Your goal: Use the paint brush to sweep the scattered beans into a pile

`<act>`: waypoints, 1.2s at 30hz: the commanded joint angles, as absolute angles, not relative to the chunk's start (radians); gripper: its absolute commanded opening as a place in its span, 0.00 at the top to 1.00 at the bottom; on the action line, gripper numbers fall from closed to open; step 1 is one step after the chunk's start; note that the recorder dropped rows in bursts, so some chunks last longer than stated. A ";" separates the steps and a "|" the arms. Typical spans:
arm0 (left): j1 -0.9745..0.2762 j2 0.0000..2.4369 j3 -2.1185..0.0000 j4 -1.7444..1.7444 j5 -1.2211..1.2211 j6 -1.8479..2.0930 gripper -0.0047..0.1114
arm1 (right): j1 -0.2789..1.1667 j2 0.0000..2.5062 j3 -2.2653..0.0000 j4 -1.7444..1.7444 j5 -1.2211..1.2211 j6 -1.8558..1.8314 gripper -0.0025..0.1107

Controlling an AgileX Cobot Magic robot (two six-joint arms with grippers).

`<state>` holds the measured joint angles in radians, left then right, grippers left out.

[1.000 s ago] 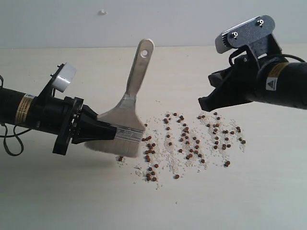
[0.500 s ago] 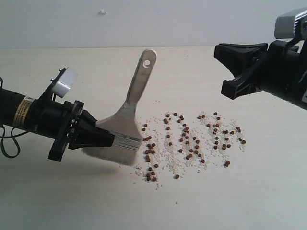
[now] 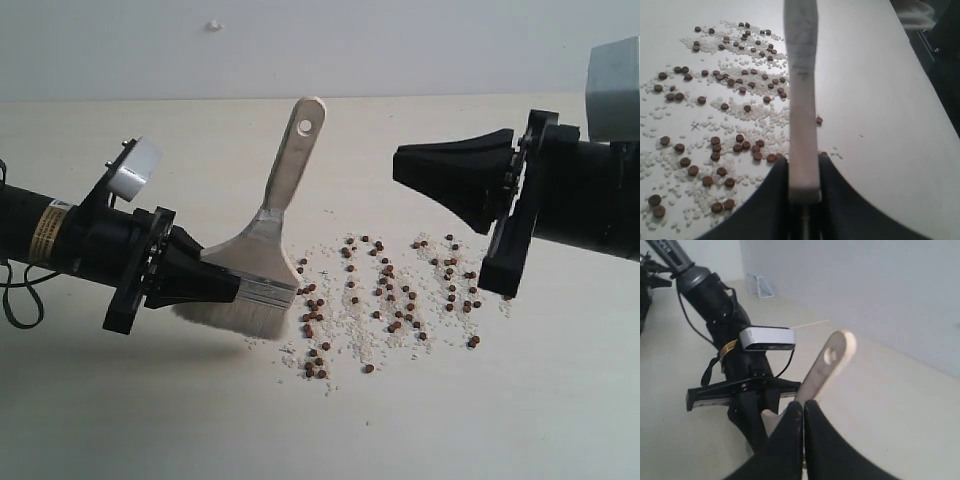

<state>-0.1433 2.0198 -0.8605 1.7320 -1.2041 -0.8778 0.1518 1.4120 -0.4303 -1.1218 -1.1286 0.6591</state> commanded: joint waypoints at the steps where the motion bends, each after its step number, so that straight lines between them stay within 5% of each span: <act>1: -0.139 2.019 -0.851 1.698 -1.221 -0.841 0.96 | 0.146 1.411 -0.425 -1.072 -1.124 0.687 0.98; 12: -0.139 2.019 -0.850 1.696 -1.221 -0.791 0.96 | 0.146 1.413 -0.425 -0.916 -1.017 0.682 0.85; 20: -0.139 2.019 -0.850 1.689 -1.221 -0.762 0.96 | 0.146 1.538 -0.448 -0.937 -1.103 0.675 0.53; 36: -0.139 2.019 -0.850 1.718 -1.221 -0.758 0.96 | 0.174 1.796 -0.607 -1.079 -1.221 0.616 0.44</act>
<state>-0.1433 2.0198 -0.8548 1.7234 -1.2041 -0.7660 0.1547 1.7689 -0.5720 -1.0582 -1.2021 0.6360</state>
